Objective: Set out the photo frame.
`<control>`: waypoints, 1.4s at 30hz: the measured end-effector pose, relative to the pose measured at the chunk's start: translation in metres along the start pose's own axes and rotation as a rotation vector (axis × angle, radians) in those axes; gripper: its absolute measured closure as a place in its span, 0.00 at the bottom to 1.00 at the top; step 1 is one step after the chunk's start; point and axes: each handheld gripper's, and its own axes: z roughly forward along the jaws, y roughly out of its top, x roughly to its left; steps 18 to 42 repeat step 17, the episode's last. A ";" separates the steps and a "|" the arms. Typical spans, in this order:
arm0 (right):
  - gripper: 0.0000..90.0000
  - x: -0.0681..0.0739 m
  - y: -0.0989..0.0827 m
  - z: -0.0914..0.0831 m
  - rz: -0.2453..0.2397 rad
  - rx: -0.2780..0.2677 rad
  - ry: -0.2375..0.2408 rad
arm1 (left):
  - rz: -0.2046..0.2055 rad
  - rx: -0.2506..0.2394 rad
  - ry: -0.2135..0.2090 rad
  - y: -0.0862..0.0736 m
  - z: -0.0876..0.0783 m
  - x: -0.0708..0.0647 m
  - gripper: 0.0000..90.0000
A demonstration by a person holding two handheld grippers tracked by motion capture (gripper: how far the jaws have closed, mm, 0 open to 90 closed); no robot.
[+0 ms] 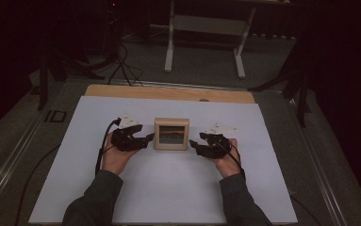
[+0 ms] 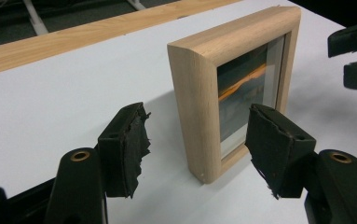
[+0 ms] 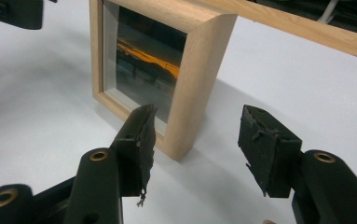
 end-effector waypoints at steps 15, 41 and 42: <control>0.50 -0.004 -0.015 -0.016 0.005 0.011 -0.014 | -0.019 0.025 0.036 -0.023 -0.026 0.012 0.42; 0.50 -0.007 -0.021 -0.018 0.010 0.016 -0.017 | -0.025 0.027 0.042 -0.027 -0.029 0.015 0.42; 0.50 -0.007 -0.021 -0.018 0.010 0.016 -0.017 | -0.025 0.027 0.042 -0.027 -0.029 0.015 0.42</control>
